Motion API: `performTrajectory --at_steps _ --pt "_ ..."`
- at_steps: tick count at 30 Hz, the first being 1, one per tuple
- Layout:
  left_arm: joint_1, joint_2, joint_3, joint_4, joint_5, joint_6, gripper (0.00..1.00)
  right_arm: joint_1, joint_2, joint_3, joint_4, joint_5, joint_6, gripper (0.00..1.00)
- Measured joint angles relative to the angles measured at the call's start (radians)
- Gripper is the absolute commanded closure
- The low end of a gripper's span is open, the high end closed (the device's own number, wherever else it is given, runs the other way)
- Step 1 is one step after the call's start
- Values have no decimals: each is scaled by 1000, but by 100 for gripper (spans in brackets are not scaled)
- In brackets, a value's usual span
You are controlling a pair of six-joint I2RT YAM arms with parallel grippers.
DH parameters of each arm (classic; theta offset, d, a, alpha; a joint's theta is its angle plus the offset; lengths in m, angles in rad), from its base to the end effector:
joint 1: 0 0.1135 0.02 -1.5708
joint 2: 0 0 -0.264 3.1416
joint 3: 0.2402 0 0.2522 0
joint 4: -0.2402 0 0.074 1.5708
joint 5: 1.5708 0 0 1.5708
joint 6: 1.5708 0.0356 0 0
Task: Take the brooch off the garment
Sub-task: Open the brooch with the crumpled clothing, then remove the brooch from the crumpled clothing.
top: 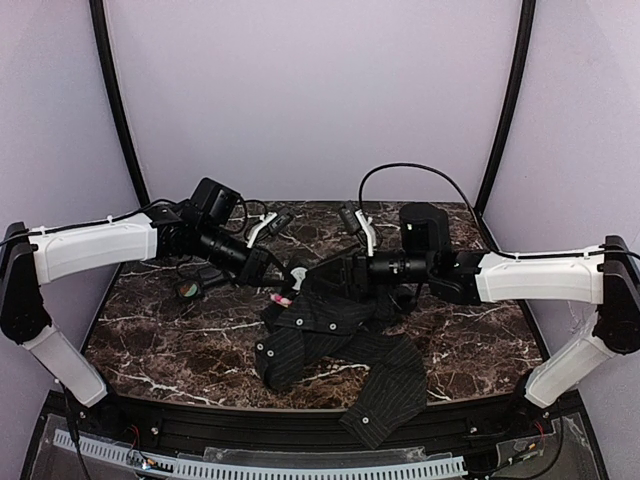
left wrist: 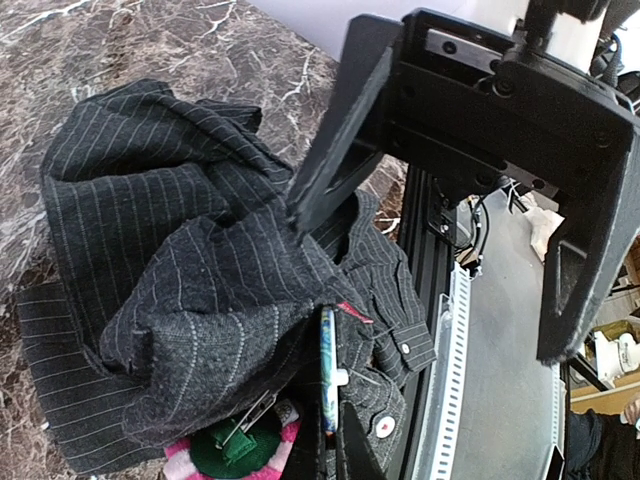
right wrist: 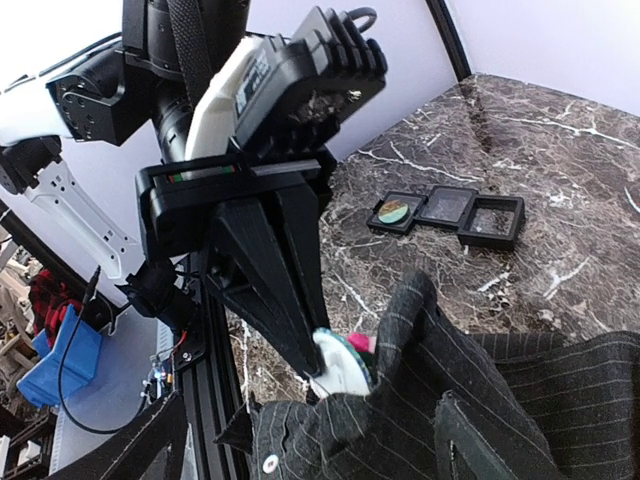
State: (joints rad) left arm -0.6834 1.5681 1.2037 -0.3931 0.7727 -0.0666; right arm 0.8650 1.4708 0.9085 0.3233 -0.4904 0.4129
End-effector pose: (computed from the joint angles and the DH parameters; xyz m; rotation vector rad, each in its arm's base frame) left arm 0.2494 -0.2351 0.2779 1.1104 2.1234 -1.2657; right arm 0.2047 0.2661 0.2714 -0.8147 1.8236 1.3118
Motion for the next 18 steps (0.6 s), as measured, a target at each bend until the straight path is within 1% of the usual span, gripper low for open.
performTrajectory --at_steps 3,8,11,13,15,18 --pt "5 0 0 -1 -8 0 99 1 -9 -18 -48 42 -20 18" --pt "8 0 0 -2 -11 0 99 13 -9 -32 -98 73 -35 19" --pt "8 0 0 -2 -12 0 99 25 -2 -33 -114 88 -39 22" --pt "8 0 0 -2 -13 0 99 34 10 -33 -118 97 -40 26" --pt "8 0 0 -2 -17 0 99 43 26 -33 -124 104 -42 34" --pt "8 -1 0 -2 -31 0 99 50 49 -33 -135 116 -51 48"
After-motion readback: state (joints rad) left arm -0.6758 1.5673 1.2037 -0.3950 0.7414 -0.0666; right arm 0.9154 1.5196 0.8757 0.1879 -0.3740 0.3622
